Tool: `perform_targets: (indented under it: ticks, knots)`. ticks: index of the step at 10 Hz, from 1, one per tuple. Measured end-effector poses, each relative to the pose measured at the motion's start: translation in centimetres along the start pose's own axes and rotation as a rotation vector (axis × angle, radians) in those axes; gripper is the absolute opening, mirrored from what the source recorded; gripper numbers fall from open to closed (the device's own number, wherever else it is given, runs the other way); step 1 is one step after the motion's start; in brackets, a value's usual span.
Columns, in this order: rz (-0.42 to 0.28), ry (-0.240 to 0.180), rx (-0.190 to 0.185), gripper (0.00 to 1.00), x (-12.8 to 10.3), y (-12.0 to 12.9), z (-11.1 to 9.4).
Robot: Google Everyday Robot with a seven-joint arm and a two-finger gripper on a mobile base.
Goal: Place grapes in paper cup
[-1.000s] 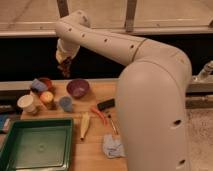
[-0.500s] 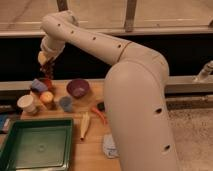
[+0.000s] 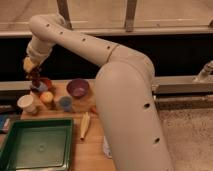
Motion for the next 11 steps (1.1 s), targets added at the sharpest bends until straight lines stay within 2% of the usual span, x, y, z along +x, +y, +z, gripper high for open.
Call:
perform_targets:
  ticks: [2, 3, 5, 6, 9, 11]
  knots:
    - [-0.078, 0.055, 0.045, 0.00, -0.6, 1.6, 1.5]
    - [-0.097, 0.082, 0.069, 0.00, -0.6, 1.7, 2.4]
    - [-0.108, 0.114, 0.093, 0.00, -0.5, 1.4, 3.4]
    - [-0.114, 0.125, 0.092, 0.00, -0.8, 1.7, 4.3]
    - [-0.096, 0.124, 0.075, 0.00, -0.9, 1.3, 5.4]
    - [-0.087, 0.123, 0.043, 0.00, -1.0, 1.5, 6.8]
